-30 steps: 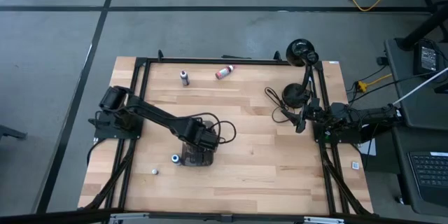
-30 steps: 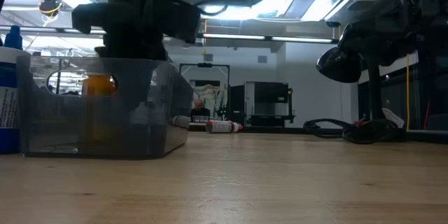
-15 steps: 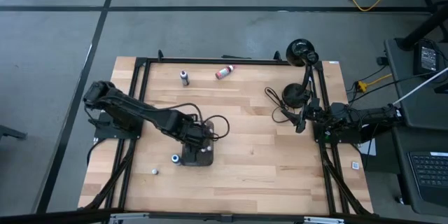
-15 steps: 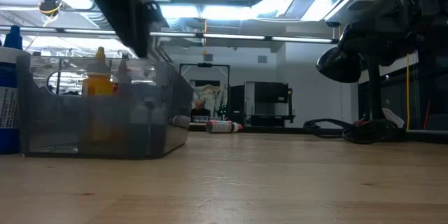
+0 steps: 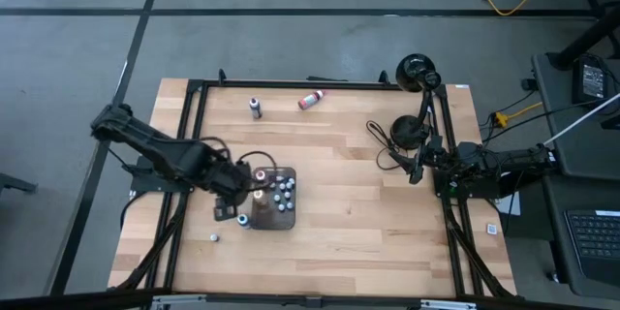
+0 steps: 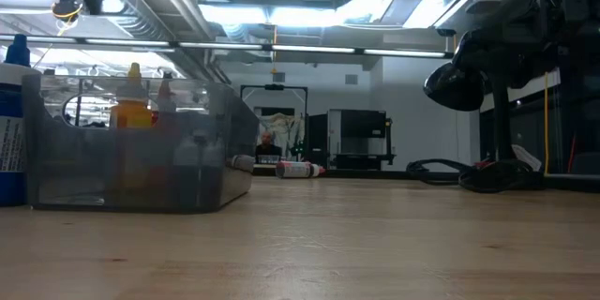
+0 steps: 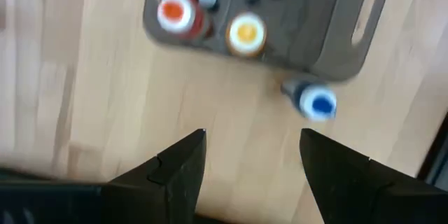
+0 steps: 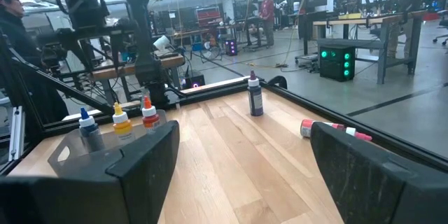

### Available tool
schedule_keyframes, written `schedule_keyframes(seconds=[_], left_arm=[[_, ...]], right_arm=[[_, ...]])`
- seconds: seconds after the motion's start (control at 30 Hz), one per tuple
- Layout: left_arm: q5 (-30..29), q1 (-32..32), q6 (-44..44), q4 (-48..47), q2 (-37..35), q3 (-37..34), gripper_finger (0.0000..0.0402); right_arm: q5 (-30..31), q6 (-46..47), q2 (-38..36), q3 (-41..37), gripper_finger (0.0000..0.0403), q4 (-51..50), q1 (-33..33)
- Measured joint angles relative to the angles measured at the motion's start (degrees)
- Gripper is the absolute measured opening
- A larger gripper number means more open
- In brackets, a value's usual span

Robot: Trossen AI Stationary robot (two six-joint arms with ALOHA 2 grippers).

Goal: Pick & Place food coloring
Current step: Put the light green food coloring bottle into the bin

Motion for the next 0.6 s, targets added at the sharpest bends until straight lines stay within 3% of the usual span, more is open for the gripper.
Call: schedule_keyframes(seconds=[0.33,0.6], left_arm=[[1.25,-12.72,-14.40,-3.46,-1.93,-0.26,0.0224],[3.62,-16.61,-25.91,1.97,-1.33,-8.24,0.0224]], right_arm=[[0.00,0.00,0.00,0.00,0.0323,0.01,-0.01],[0.00,0.00,0.00,0.00,0.0323,0.00,-0.01]])
